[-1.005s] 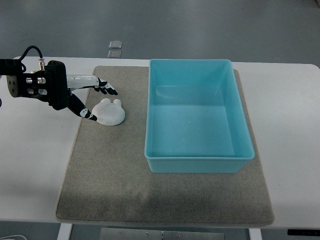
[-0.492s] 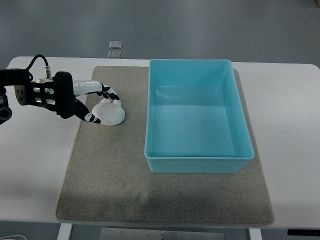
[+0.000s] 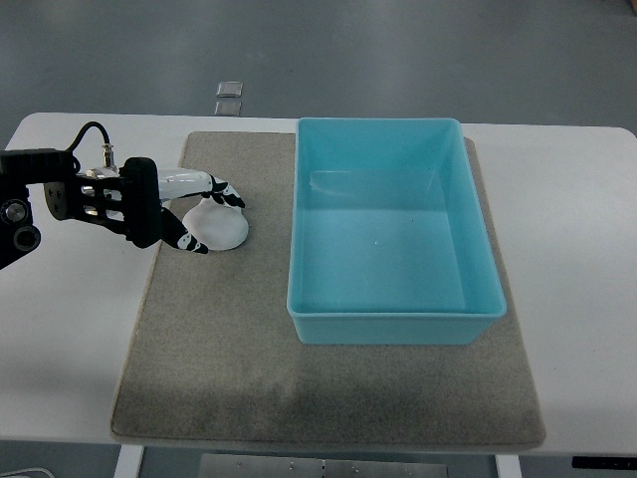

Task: Place white toy into blue box with left hand
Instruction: 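Close the left hand fingers around the white rabbit toy, then lift the toy and carry it with the left hand into the blue box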

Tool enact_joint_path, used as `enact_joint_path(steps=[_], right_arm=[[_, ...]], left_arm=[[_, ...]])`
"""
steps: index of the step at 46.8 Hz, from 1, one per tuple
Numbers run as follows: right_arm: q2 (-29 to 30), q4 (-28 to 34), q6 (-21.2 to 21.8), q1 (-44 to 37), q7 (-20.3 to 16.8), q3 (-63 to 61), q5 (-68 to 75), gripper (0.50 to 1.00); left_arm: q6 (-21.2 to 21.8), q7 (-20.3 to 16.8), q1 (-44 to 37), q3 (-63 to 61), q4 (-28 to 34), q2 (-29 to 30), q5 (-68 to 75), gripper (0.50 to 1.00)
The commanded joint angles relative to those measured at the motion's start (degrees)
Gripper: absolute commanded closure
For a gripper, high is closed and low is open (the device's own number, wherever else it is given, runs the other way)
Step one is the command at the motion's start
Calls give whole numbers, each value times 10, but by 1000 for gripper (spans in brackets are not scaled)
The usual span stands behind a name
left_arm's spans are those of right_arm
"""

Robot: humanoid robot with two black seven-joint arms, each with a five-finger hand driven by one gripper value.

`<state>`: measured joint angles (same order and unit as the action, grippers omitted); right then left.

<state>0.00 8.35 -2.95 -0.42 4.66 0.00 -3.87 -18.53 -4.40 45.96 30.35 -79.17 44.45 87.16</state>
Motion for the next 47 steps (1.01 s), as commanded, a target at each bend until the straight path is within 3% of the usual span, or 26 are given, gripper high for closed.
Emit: enact_joint_path(steps=[1,7,10,11,14,18,19,35,47], right_arm=[[0,0,0,0,0,0,0,564],[0,0,0,0,0,0,0,564],[0,0,0,1,0,0,0,564],[0,0,0,0,0,0,0,564],[0,0,0,0,0,0,0,564],[0,0,0,0,0,0,0,564],[0,0,0,0,0,0,0,564],[0,0,0,0,0,0,0,564],[0,0,0,0,0,0,0,564]], left_arm=[[13,0,2,-15,4,-1,1,656],[31,0,6,-32,10,-1,3,660],[32,0,6,-32,10,-1,4,703],[32,0,6,-32,10,-1,4,728],[32,1,5,-33,9,-1,4,870],[31,2,4,-33,10,-1,4,992],[31,2,4,-33,10,-1,5,1000],[31,4,14,-28,11,-2,2,1000],[28,3,69,-11,7,4,-5,1000]])
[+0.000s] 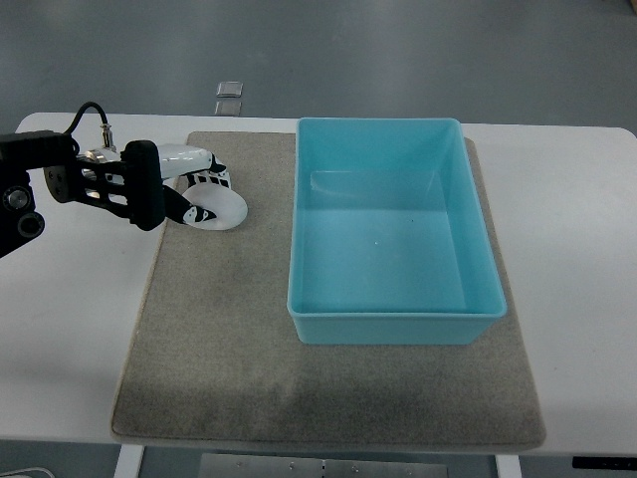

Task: Place white toy into blue box with left hand
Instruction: 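Lift the toy and carry it with the left hand into the blue box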

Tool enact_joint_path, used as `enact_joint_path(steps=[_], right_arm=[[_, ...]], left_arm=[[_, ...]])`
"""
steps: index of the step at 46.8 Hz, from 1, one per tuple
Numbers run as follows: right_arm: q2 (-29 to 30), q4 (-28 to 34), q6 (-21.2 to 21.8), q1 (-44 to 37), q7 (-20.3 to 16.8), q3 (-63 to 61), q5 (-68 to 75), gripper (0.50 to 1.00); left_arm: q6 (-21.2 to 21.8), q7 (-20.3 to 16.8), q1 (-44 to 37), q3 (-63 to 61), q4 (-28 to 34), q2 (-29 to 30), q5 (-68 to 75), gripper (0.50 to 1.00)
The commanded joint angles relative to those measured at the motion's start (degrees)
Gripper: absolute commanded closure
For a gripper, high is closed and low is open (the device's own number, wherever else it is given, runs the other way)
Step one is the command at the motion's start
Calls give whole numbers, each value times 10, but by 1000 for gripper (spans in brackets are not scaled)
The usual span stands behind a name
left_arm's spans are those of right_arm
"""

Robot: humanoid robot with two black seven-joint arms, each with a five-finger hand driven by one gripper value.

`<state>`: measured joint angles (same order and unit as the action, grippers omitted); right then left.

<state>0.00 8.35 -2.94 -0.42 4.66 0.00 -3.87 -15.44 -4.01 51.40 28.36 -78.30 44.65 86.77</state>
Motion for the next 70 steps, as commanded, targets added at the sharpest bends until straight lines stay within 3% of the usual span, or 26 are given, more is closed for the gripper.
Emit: enact_joint_path(steps=[1,10,37,47,70], right_arm=[[0,0,0,1,0,0,0,564],[0,0,0,1,0,0,0,564],[0,0,0,0,0,0,0,564],[0,0,0,0,0,0,0,564],[0,0,0,0,0,0,0,564]], left_arm=[[-4,-1,19,13,-3,0,-1,1000],[-6,1,65,23,-8,-14,-3,1000],[-55,1,109,-16,11,-239,9,1000],[-54,1,128,-92,27,-258,9,1000],[-54,2,121,-123,48,-268,9,995]])
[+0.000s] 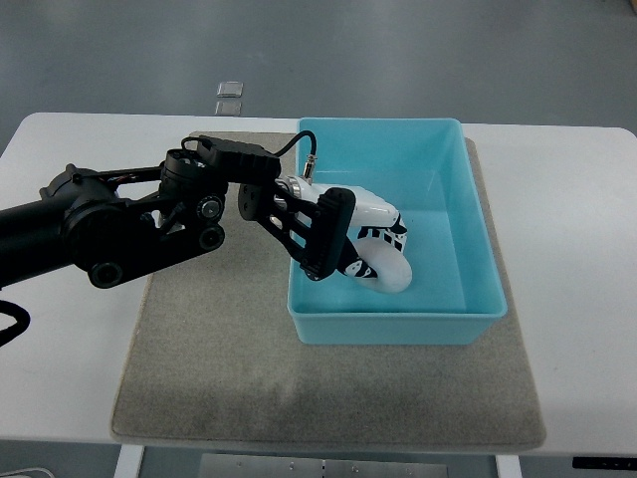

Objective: Place white toy into blue box with left hand

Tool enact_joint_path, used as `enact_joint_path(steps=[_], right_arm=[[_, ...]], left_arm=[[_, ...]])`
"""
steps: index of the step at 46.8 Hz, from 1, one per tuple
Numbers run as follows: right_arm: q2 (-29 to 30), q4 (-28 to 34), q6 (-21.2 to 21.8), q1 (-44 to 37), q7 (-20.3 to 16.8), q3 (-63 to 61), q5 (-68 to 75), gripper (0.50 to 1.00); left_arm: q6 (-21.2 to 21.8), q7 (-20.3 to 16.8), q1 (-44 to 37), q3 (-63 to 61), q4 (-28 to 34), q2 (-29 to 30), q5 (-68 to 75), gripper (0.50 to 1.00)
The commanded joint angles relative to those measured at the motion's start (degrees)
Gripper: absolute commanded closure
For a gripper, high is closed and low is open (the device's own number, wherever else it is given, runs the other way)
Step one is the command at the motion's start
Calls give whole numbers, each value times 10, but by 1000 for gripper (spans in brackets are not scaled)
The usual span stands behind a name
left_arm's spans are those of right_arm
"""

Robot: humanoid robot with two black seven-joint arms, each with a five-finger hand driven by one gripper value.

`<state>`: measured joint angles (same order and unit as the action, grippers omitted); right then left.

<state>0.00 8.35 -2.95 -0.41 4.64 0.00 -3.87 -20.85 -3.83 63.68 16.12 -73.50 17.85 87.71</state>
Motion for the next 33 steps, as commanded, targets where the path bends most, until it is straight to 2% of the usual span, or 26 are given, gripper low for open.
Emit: enact_joint_path(steps=[1,4,11,14,18,21,33], right_arm=[[0,0,0,0,0,0,0,564],[0,0,0,0,0,0,0,564],[0,0,0,0,0,0,0,564],[0,0,0,0,0,0,0,564],[0,0,0,0,0,0,0,564],[0,0,0,0,0,0,0,564],[0,0,0,0,0,0,0,564]], left_arm=[[-1,0,-3,0,0,0,0,969],[0,0,-6,0,0,1,0,924],[0,0,-7,1,-1,1,-1,733],[0,0,-6,1,-3,1,-2,669],[3,0,-4,2,-3,2,-3,609],[4,0,-4,8,-2,4,-9,510],[4,0,-3,22,-8,9,-12,506]])
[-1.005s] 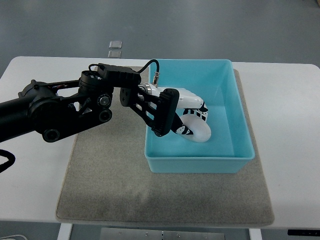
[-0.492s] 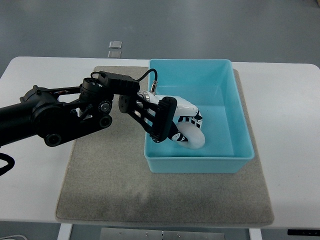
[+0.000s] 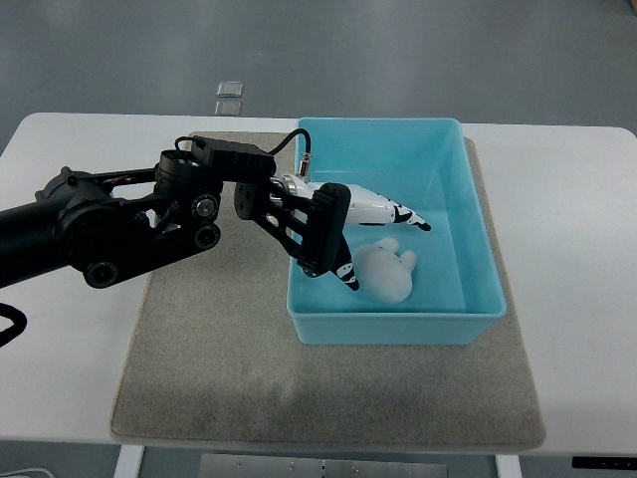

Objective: Place white toy into blue box with left hand

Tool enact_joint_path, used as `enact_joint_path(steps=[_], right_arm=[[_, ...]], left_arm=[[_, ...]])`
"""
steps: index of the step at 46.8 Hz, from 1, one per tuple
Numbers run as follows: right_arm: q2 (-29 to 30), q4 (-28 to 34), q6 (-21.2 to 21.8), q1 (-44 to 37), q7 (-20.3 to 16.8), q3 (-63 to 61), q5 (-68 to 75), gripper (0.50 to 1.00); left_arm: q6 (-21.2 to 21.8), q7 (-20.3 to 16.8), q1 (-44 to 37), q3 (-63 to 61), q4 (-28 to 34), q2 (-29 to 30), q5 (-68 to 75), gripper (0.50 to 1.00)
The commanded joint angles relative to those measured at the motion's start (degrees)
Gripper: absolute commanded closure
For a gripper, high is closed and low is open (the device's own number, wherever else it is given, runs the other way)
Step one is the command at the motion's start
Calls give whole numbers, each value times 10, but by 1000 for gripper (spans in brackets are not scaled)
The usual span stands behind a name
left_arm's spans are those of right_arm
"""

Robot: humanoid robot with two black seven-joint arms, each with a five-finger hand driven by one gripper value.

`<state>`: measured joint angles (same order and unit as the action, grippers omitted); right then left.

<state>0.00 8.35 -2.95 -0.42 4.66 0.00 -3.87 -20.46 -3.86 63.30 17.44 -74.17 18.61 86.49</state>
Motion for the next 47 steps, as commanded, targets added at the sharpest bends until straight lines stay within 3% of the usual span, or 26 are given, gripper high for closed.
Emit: enact_joint_path(steps=[1,20,30,47], right_arm=[[0,0,0,0,0,0,0,564],[0,0,0,1,0,0,0,564],[0,0,0,1,0,0,0,564],[0,0,0,0,0,0,0,564]], left_arm=[[-2,0,1,15,-1,2,-1,506],[9,-2,-13,178,10,56,-177,506],[91,-4,-42,246,45,73,-291,506],[171,-9,-90,326,165,72,-458,508]])
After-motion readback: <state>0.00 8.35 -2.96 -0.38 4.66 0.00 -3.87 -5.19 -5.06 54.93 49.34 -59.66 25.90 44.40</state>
